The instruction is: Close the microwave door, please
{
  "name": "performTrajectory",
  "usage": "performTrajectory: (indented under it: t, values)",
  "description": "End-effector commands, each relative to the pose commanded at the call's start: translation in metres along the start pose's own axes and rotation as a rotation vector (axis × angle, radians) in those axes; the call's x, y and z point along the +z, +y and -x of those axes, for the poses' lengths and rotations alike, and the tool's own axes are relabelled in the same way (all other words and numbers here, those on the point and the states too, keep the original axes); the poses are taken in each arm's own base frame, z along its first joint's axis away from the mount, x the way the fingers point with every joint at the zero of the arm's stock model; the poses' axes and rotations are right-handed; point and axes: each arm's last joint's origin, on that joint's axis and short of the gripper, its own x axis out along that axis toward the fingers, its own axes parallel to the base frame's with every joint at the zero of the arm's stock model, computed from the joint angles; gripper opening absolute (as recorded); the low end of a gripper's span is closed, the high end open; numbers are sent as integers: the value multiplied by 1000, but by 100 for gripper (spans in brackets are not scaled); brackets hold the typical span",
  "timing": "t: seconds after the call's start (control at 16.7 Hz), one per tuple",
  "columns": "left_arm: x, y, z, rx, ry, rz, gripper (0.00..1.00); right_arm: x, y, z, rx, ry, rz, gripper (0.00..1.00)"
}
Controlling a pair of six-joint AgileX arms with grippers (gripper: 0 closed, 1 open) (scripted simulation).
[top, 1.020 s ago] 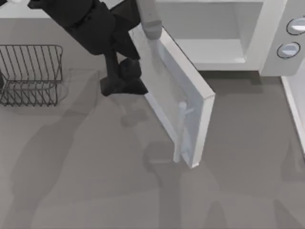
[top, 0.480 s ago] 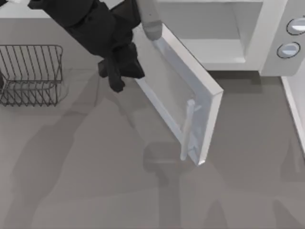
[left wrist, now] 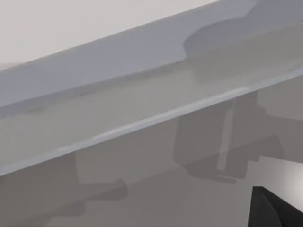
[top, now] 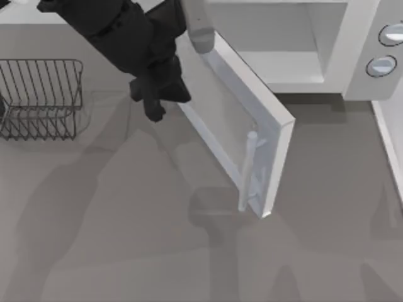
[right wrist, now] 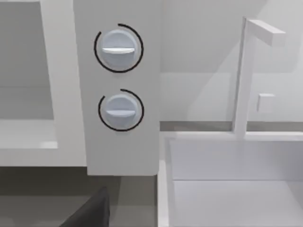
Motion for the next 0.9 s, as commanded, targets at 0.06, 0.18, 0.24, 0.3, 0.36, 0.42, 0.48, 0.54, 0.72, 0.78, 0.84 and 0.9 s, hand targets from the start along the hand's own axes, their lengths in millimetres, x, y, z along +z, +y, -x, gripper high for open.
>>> performTrajectory:
  t: [0.06, 0.18, 0.24, 0.3, 0.36, 0.42, 0.48, 0.54, 0.72, 0.78, 0.84, 0.9]
  values:
    - [1, 0, -1, -2, 1, -1, 0, 0, 0, 0, 0, 0, 0, 100]
    - [5, -1, -4, -1, 2, 2, 0, 0, 0, 0, 0, 0, 0, 100]
    - [8, -1, -5, 0, 3, 5, 0, 0, 0, 0, 0, 0, 0, 100]
    - [11, -2, -8, -2, 4, 5, 0, 0, 0, 0, 0, 0, 0, 100]
    - [14, -3, -10, -4, 4, 2, 0, 0, 0, 0, 0, 0, 0, 100]
    - [16, -4, -10, -1, 1, 0, 0, 0, 0, 0, 0, 0, 0, 100]
    - [17, -4, -10, 0, 0, 0, 0, 0, 0, 0, 0, 0, 0, 100]
    - [17, -4, -10, 0, 0, 0, 0, 0, 0, 0, 0, 0, 0, 100]
    - [19, -4, -11, 0, 0, 3, 0, 0, 0, 0, 0, 0, 0, 100]
    - [24, -5, -14, 0, 0, 3, 0, 0, 0, 0, 0, 0, 0, 100]
    - [28, -6, -16, 0, 0, 3, 0, 0, 0, 0, 0, 0, 0, 100]
    - [31, -7, -18, 1, 0, 4, 0, 0, 0, 0, 0, 0, 0, 100]
